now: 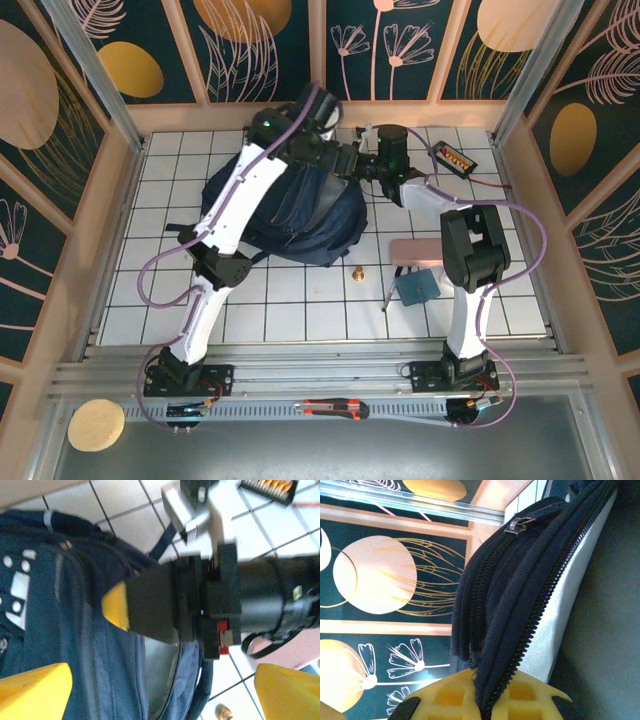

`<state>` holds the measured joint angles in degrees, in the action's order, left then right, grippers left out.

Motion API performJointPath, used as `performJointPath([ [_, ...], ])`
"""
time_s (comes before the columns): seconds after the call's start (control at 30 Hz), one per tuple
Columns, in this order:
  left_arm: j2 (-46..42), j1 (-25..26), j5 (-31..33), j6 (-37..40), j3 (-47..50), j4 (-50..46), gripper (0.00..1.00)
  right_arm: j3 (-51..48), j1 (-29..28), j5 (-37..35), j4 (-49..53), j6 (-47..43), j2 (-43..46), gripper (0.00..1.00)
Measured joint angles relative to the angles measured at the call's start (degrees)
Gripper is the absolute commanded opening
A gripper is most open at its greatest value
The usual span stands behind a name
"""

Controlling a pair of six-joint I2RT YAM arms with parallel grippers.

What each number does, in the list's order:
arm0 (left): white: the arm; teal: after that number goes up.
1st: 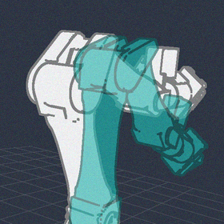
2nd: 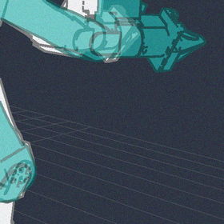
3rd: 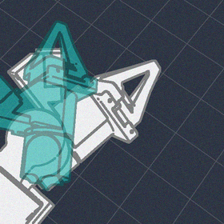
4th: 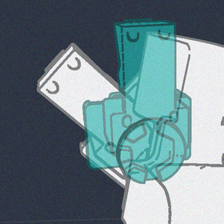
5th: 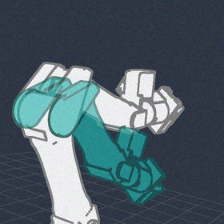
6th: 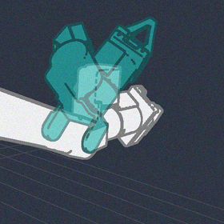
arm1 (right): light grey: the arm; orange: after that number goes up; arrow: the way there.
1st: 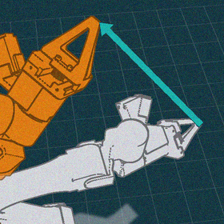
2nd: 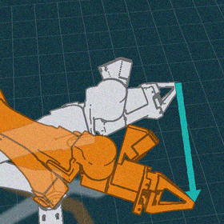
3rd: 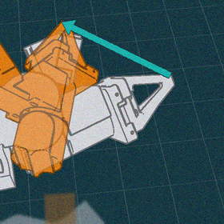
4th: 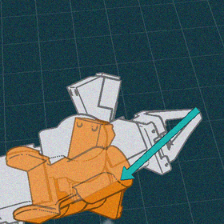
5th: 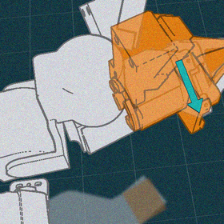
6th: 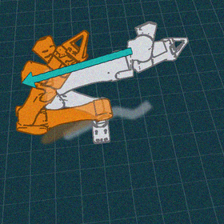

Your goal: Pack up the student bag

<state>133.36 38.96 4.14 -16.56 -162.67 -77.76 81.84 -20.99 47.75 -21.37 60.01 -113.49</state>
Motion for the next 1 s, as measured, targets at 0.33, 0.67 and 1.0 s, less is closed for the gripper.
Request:
performJointPath([
  [0.33, -15.8, 1.4, 12.3, -1.5, 38.9, 9.5, 0.93, 6.1, -1.0, -0.3, 1.9, 3.3, -1.4, 0.0],
  [0.67, -19.2, 1.4, 23.2, -3.8, 45.5, 15.6, 0.93, 4.6, -1.9, -1.4, -1.6, 6.9, -1.4, 0.0],
  [1.0, -16.3, 0.3, 21.4, -3.3, 48.0, 20.2, 0.0, 3.6, -3.1, -3.5, -2.4, 8.3, -1.1, 0.05],
])
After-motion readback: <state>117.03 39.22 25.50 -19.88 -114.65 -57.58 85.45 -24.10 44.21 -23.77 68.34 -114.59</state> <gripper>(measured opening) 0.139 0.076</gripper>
